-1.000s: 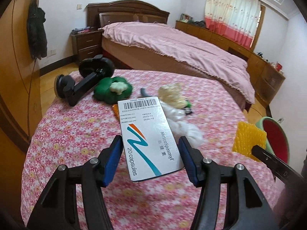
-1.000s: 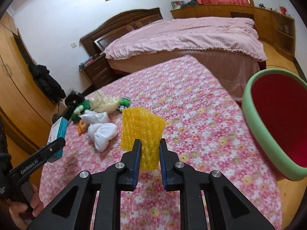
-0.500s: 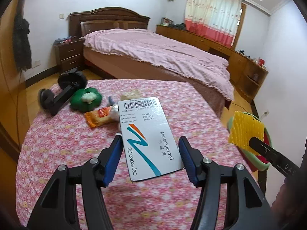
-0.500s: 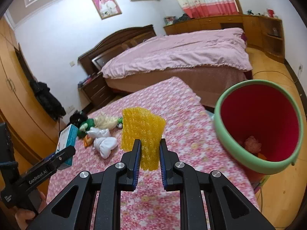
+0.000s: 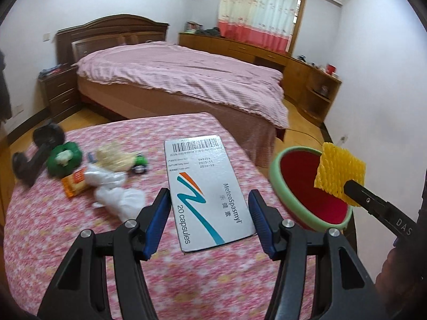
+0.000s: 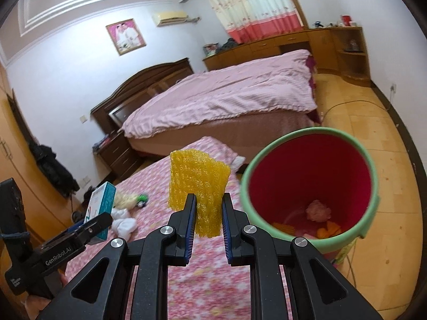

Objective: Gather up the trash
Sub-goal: 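Carry box and foam net over the red bucket and open both tools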

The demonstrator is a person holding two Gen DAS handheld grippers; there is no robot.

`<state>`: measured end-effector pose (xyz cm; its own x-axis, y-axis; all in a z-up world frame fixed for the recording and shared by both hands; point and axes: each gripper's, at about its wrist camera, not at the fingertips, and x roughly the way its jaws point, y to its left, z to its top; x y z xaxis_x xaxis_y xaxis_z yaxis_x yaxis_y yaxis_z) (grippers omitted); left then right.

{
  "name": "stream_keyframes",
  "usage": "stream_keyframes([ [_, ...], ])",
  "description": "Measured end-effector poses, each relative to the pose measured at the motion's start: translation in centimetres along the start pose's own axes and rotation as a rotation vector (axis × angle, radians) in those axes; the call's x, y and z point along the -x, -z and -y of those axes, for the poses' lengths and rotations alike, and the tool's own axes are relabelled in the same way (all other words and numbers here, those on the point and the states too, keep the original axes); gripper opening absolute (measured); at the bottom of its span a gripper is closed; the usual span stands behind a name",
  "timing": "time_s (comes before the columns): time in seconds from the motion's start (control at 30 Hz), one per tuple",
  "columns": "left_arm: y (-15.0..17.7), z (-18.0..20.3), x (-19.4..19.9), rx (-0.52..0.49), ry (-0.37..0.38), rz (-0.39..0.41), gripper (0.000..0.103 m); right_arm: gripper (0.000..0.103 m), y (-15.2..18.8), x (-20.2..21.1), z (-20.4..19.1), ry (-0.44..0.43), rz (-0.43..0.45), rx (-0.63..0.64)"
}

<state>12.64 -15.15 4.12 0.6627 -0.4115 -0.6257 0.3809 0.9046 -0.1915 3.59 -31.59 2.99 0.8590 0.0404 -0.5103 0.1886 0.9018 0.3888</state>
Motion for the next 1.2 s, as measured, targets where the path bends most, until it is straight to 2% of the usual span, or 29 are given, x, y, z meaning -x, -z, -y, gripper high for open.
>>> stream_keyframes([
  [0.3,-1.1,5.6,-4.1,-0.082,0.095,-0.055,0.06,0.018,-1.2,0.3,4.9,0.073,0.021,-0.06],
  [0.73,-1.5,13.0,-10.5,-0.176,0.206,-0.137,0.06,0.018,-1.9,-1.2,11.3,0.149,-0.006,-0.145],
  [1.0,-0.9,14.9,-13.1,-0.197,0.255,-0.181,0.06,0.018,-1.6,-2.7,14.0,0.178,-0.041,-0.182],
  [1.2,-0.8,15.4,-14.0,-0.211,0.256,-0.181,0.06,0.021,-1.6,-3.6,15.1,0.178,-0.056,-0.195],
])
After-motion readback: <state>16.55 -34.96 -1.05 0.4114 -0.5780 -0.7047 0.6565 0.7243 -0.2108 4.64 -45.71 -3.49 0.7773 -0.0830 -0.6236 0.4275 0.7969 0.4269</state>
